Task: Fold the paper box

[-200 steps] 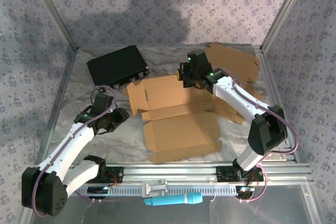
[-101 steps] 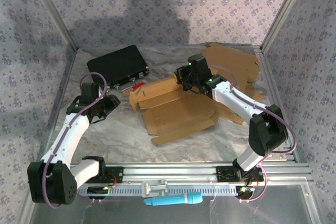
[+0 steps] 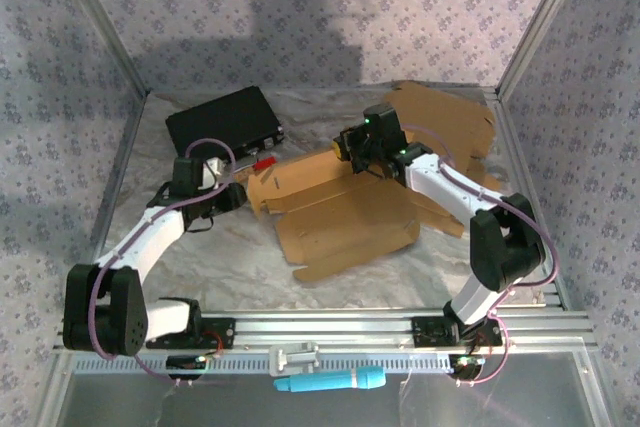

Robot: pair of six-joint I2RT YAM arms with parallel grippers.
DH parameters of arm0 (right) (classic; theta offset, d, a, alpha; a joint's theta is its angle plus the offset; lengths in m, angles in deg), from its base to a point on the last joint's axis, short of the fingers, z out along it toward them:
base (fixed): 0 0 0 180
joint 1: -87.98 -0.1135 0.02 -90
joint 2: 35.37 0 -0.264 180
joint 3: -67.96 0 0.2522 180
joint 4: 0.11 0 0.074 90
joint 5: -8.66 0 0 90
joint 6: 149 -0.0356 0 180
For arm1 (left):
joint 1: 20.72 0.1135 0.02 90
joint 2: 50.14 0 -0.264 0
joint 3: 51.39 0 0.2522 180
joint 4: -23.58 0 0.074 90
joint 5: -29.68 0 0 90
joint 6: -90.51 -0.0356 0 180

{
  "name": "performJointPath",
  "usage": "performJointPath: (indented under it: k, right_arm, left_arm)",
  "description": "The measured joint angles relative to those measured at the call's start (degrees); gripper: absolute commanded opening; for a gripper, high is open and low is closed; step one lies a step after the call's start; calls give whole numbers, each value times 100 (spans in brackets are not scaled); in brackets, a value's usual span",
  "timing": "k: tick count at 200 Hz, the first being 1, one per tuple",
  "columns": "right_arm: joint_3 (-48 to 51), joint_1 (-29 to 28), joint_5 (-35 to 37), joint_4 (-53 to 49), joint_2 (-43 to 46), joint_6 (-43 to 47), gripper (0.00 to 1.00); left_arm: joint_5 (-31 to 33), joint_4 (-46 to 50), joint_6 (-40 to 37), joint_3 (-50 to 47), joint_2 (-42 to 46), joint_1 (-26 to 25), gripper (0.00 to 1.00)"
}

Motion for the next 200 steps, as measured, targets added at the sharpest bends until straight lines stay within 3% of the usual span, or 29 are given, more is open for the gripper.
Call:
performJointPath:
  k: [71, 200]
  right_arm:
    - [455, 94, -140, 955, -42, 282, 0]
    - [935, 208, -254, 2129, -260, 485, 0]
  left_arm:
    - [-107, -479, -492, -55, -160, -435, 51]
    - [-107, -905, -527, -267, 4, -1161, 54]
